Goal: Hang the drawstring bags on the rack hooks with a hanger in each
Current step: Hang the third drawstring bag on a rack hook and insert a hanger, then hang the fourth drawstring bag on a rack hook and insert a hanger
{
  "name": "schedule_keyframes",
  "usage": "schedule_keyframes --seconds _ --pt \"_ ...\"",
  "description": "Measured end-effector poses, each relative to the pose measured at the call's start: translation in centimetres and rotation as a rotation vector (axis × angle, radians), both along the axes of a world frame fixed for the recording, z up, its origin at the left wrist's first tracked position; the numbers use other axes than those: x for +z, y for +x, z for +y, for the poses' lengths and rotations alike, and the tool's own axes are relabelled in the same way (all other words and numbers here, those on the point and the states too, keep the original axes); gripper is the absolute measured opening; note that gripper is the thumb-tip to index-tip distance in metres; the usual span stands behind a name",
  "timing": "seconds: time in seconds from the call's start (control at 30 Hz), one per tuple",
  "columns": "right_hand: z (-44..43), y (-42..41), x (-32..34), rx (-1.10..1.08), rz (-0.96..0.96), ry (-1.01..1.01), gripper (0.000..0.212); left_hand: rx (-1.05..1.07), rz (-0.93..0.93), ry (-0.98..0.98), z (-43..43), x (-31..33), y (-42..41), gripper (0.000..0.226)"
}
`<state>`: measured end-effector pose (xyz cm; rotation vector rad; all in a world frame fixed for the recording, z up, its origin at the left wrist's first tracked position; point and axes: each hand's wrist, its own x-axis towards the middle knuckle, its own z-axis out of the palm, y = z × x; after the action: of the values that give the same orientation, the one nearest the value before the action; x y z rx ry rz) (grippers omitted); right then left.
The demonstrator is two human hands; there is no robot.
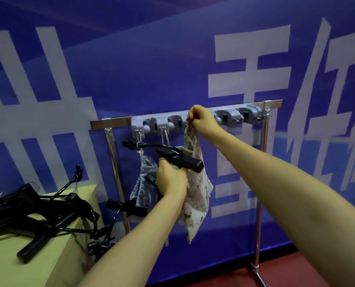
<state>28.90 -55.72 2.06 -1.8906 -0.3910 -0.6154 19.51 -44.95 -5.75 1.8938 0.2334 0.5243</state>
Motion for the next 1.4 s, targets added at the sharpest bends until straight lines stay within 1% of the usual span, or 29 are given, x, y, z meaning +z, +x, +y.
schedule_keyframes --seconds 0.13,0.37,0.5,0.6,0.73,0.8,0.87,0.93,1.0,1.07,1.13,1.2,1.23,1.3,1.37,1.4 --pt "-0.3 0.9 0.0 -0.033 0.003 -0.019 0.044 0.009 -0.011 0.008 -0.2 -0.6 0.7 0.022" --pt "-0.3 2.5 -0.8 -0.063 0.062 0.04 0.043 0.016 -0.002 -0.045 0.4 -1.8 2.0 0.014" --pt "0.3 2.3 -1.8 -0.108 0.045 0.07 0.043 0.012 0.027 -0.045 1.3 -2.5 2.1 0.022" --pt "0.9 1.2 -2.9 -0.17 0.006 0.061 0.036 0.004 0.077 -0.007 2.0 -2.8 2.1 0.025" --pt "2.5 -1.3 -4.1 -0.233 -0.005 0.125 0.026 -0.038 0.136 0.056 2.9 -2.9 1.5 0.028" --pt "3.3 -2.4 -4.6 -0.236 0.006 0.12 0.026 -0.084 0.15 0.079 3.4 -3.0 1.1 0.031" --pt "4.1 -3.6 -5.2 -0.247 0.032 0.09 0.031 -0.167 0.175 0.059 3.9 -3.1 0.5 0.034" --pt "4.8 -5.0 -5.4 -0.299 -0.016 0.049 0.034 -0.254 0.231 0.041 4.7 -3.4 0.1 0.038" --pt "5.8 -6.8 -5.2 -0.341 -0.105 -0.024 0.035 -0.29 0.277 0.022 5.6 -3.4 -0.5 0.038" --pt "7.2 -8.8 -4.7 -0.282 -0.129 -0.092 0.033 -0.268 0.293 0.039 6.7 -3.1 -1.8 0.026" --pt "9.4 -11.0 -4.1 -0.165 -0.097 -0.161 0.031 -0.23 0.299 0.013 8.0 -2.7 -3.6 0.009" --pt "11.8 -12.6 -3.7 -0.072 -0.065 -0.214 0.031 -0.198 0.309 -0.034 9.4 -2.4 -5.0 0.022" --pt "13.1 -13.4 -3.5 -0.029 -0.05 -0.233 0.032 -0.177 0.317 -0.059 10.2 -2.2 -5.8 0.023" --pt "15.6 -15.1 -3.3 0.061 -0.031 -0.261 0.034 -0.16 0.331 -0.139 12.5 -2.0 -7.5 0.015" --pt "18.5 -17.0 -3.1 0.13 -0.032 -0.284 0.034 -0.151 0.256 -0.263 15.6 -2.0 -9.8 0.021" --pt "19.9 -17.9 -3.2 0.159 -0.026 -0.296 0.034 -0.144 0.201 -0.288 17.1 -2.1 -11.0 0.025"
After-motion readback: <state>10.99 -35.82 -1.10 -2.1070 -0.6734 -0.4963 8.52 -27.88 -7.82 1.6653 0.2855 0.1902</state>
